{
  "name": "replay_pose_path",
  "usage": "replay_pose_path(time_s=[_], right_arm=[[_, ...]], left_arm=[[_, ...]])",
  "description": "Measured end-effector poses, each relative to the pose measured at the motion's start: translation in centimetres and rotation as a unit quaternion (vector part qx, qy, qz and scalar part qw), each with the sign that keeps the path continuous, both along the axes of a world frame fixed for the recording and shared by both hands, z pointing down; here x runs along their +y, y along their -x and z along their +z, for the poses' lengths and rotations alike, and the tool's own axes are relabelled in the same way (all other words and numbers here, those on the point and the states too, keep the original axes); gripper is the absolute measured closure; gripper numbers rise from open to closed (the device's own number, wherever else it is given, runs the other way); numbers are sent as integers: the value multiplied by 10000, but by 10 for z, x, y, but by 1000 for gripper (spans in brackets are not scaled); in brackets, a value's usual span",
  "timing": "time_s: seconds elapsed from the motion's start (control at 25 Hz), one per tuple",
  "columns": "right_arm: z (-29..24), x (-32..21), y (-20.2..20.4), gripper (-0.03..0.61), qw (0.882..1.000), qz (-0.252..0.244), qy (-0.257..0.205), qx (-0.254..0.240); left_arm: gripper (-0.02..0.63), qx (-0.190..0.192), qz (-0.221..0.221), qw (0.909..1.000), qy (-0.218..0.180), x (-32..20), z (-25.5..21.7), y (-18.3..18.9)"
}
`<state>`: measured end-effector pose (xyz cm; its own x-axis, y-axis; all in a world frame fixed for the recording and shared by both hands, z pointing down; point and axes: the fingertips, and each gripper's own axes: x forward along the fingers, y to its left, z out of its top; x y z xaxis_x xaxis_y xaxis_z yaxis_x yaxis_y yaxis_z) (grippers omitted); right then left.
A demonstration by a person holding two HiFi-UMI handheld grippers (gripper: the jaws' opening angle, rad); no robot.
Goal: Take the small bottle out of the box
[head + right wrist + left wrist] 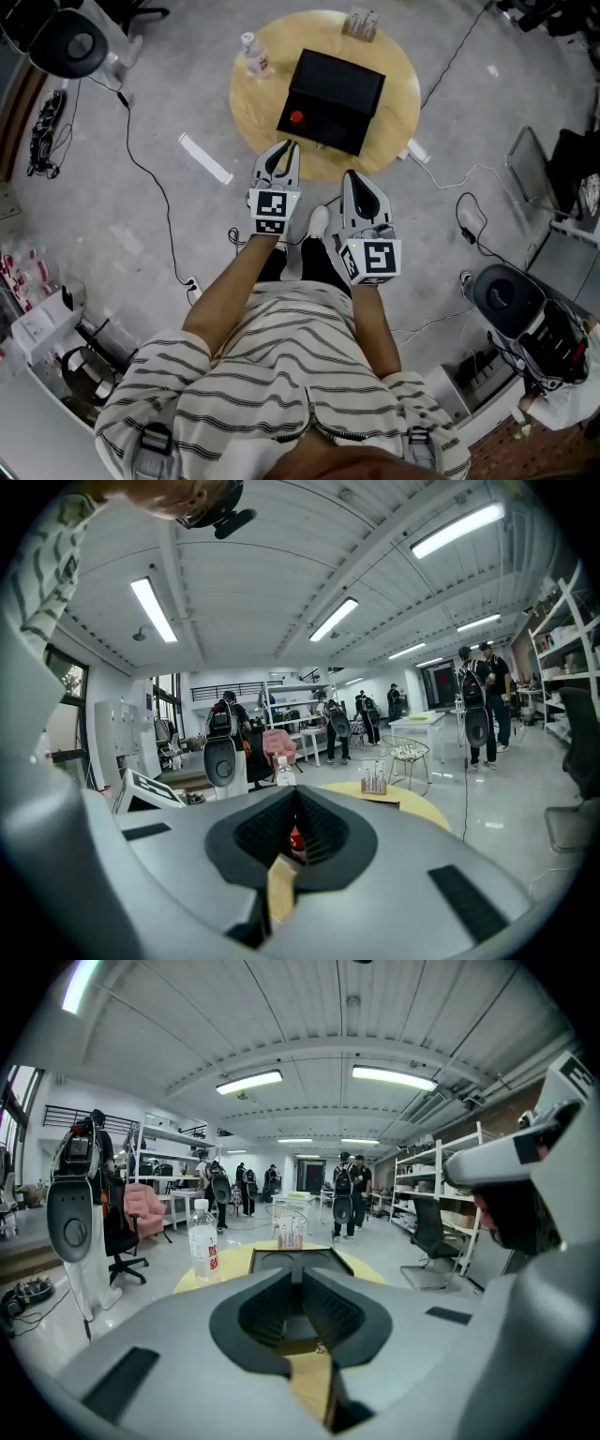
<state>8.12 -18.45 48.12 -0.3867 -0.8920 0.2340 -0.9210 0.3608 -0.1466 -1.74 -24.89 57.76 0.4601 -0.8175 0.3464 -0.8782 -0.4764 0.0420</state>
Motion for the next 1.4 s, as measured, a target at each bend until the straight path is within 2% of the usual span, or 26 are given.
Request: replay_pose_path(time_s=[0.6,1.08,1.4], right_arm=[[11,2,-4,568,9999,13,102,22],[19,0,-2,568,9998,-10,211,-1],[28,-1,0,568,9995,-6,300,27]], left_arm=[[483,-147,-180,9990,388,-22,42,4],[469,-363,-149,9979,509,-39,73,-4],[469,-388,-315,9963,702,-55,90,0]])
